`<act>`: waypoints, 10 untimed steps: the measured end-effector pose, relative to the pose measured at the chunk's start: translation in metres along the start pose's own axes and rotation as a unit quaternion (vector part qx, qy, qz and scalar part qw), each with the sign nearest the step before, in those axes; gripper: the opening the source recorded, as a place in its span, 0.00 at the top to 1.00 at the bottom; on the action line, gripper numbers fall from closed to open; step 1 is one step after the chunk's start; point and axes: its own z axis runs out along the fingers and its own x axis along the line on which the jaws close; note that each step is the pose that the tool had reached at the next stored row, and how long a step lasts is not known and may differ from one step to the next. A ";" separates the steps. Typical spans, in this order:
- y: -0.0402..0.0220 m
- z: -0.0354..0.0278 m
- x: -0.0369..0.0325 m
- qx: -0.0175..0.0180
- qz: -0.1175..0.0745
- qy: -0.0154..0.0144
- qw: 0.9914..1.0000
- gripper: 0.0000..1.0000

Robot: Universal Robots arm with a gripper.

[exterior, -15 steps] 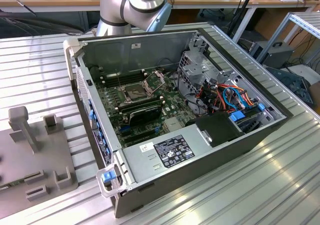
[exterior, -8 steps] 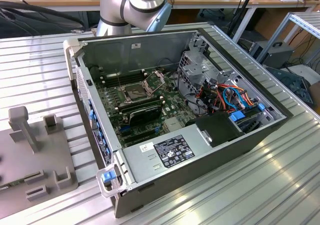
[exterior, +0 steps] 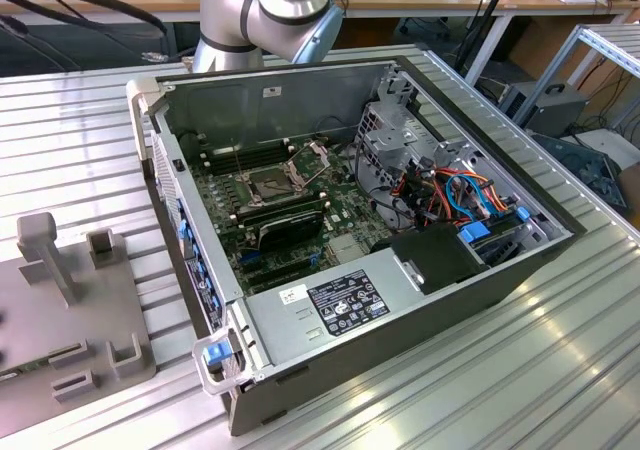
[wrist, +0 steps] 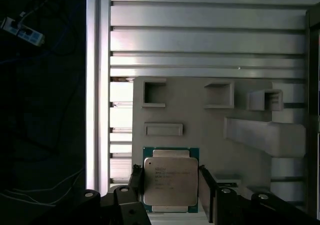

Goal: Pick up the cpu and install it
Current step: 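Pick up the cpu and move it towards the insertion slot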

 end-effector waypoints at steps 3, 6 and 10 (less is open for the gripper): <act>0.0002 -0.0047 -0.0001 0.000 0.000 0.000 1.000 0.46; 0.0003 -0.0072 -0.0001 0.000 0.000 0.000 1.000 0.46; 0.0003 -0.0075 -0.0002 0.000 0.000 0.000 1.000 0.46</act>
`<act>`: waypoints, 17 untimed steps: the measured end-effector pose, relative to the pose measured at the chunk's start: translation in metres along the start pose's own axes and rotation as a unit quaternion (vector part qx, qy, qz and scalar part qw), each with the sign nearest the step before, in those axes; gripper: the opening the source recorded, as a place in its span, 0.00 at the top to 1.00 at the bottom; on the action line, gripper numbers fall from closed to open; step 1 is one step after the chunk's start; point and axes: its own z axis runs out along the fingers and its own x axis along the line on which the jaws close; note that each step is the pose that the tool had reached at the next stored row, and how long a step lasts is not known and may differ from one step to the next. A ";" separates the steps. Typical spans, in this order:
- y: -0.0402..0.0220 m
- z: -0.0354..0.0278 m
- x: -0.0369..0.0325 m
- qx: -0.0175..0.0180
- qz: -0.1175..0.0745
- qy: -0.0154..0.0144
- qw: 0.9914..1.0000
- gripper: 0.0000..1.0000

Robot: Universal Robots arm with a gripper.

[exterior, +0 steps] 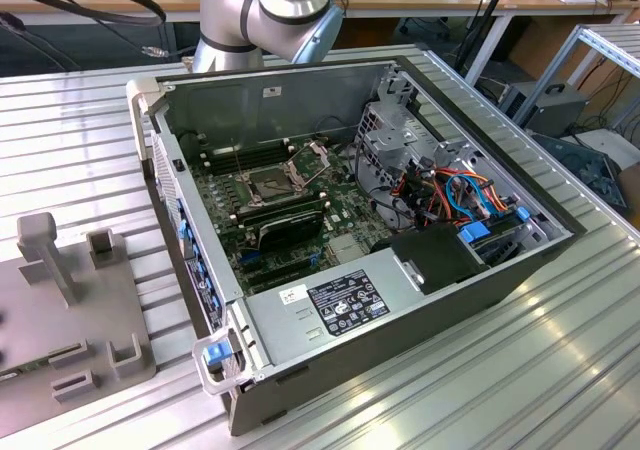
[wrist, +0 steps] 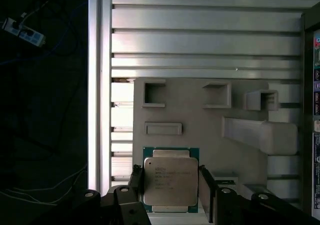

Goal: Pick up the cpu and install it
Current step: 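Pick up the cpu and move it towards the insertion slot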

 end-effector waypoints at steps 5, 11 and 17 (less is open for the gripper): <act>0.0001 -0.0017 0.0000 0.000 0.000 0.000 1.000 0.46; 0.0005 -0.0134 -0.0003 0.000 0.000 0.000 1.000 0.46; 0.0010 -0.0253 -0.0006 0.000 0.000 0.000 1.000 0.46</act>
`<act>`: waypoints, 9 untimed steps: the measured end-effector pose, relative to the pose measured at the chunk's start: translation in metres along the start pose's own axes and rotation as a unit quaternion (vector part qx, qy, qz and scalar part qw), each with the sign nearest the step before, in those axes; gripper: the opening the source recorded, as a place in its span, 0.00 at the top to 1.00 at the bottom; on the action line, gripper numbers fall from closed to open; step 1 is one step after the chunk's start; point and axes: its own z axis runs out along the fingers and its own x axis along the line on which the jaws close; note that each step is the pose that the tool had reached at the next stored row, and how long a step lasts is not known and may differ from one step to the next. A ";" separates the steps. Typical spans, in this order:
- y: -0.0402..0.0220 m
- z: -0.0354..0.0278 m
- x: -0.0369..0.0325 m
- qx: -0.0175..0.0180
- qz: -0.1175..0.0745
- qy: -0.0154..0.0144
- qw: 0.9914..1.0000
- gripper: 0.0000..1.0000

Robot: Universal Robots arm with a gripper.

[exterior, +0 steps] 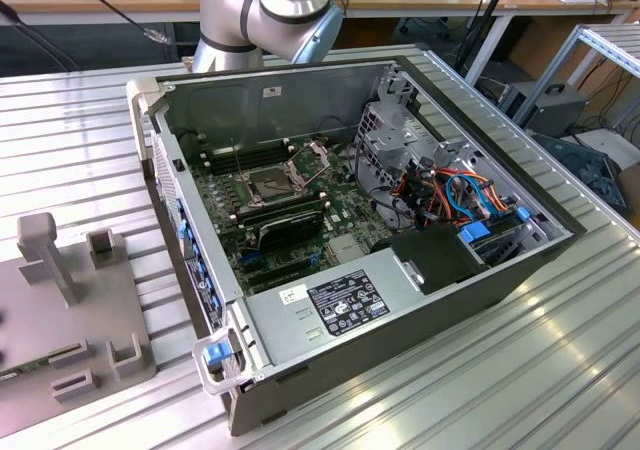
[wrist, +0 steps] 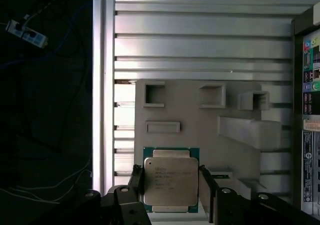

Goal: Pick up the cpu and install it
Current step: 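Pick up the cpu and move it towards the insertion slot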

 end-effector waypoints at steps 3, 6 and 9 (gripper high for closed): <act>0.0002 -0.0058 -0.0001 0.000 0.000 0.000 1.000 0.46; 0.0004 -0.0117 -0.0002 0.000 0.000 0.000 1.000 0.46; 0.0006 -0.0176 -0.0004 0.000 0.000 0.000 1.000 0.46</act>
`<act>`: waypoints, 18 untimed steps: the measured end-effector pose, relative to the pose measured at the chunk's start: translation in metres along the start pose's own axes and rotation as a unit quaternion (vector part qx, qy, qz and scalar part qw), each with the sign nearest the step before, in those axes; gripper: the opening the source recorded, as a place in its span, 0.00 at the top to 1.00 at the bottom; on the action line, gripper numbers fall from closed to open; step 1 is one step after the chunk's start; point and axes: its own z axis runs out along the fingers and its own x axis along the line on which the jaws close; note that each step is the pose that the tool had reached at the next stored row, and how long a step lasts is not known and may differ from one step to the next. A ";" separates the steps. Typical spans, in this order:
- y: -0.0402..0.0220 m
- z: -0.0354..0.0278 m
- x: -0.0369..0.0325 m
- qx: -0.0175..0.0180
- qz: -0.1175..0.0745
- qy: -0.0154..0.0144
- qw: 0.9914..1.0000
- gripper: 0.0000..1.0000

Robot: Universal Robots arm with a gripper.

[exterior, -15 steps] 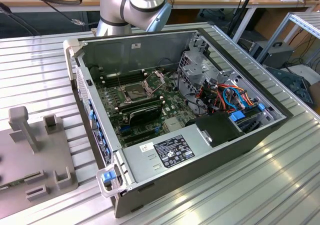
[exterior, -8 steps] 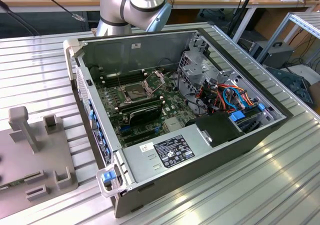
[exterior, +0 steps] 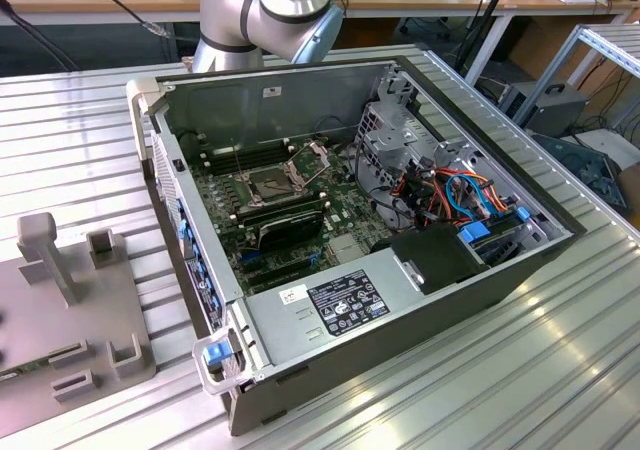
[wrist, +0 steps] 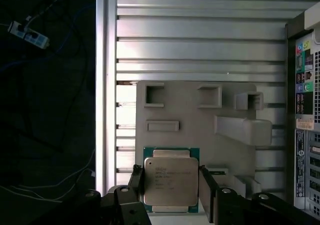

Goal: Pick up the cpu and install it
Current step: 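Pick up the cpu and move it towards the insertion slot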

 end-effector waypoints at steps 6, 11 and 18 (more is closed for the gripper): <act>0.0003 -0.0082 -0.0002 0.000 0.000 0.000 1.000 0.46; 0.0004 -0.0110 -0.0002 0.000 0.000 0.000 1.000 0.46; 0.0004 -0.0111 -0.0059 0.000 0.000 0.000 1.000 0.46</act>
